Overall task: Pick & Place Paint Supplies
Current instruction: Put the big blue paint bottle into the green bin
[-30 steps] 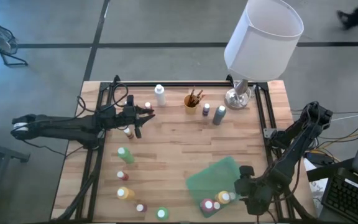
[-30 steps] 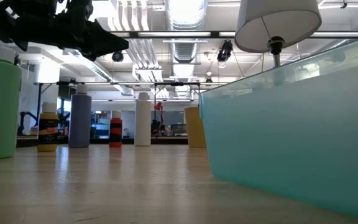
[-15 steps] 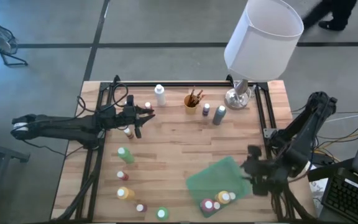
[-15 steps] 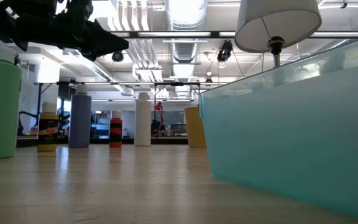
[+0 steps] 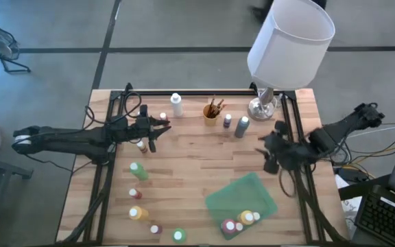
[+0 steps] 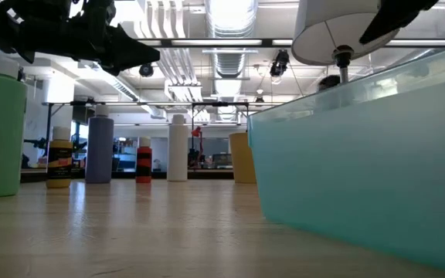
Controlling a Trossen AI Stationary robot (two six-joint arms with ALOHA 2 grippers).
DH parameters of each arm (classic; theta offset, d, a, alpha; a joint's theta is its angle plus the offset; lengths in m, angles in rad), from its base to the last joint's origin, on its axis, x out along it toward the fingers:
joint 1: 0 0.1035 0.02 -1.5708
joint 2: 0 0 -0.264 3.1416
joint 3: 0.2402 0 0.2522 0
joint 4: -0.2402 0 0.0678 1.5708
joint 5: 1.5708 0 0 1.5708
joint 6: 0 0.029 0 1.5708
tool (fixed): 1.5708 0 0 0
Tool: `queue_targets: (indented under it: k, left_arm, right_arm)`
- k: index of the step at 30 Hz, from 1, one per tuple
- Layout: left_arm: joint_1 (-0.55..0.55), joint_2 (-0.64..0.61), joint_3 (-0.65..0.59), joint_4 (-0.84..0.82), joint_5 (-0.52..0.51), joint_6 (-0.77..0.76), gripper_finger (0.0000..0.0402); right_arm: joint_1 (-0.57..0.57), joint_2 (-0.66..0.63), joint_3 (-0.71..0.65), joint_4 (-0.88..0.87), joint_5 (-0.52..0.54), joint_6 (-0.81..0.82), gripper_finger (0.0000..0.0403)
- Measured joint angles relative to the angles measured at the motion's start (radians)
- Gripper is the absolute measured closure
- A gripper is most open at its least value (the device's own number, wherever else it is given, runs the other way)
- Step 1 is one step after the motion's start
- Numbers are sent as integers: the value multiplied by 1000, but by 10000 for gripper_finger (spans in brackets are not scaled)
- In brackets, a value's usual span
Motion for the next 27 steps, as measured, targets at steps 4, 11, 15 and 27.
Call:
queue_targets:
  k: [4, 11, 15, 27]
  left_arm:
    - [0, 0, 0, 0, 0, 0, 305]
    - [0, 0, 0, 0, 0, 0, 305]
    - [0, 0, 0, 0, 0, 0, 305]
    - [-1, 0, 0, 0, 0, 0, 305]
  right_arm:
    - [-157, -25, 0, 9, -15, -31, 200]
    - [-385, -29, -34, 115, -209, -109, 174]
    - [-486, -28, -96, 252, -344, -181, 157]
    - [-646, -27, -253, 492, -363, -213, 122]
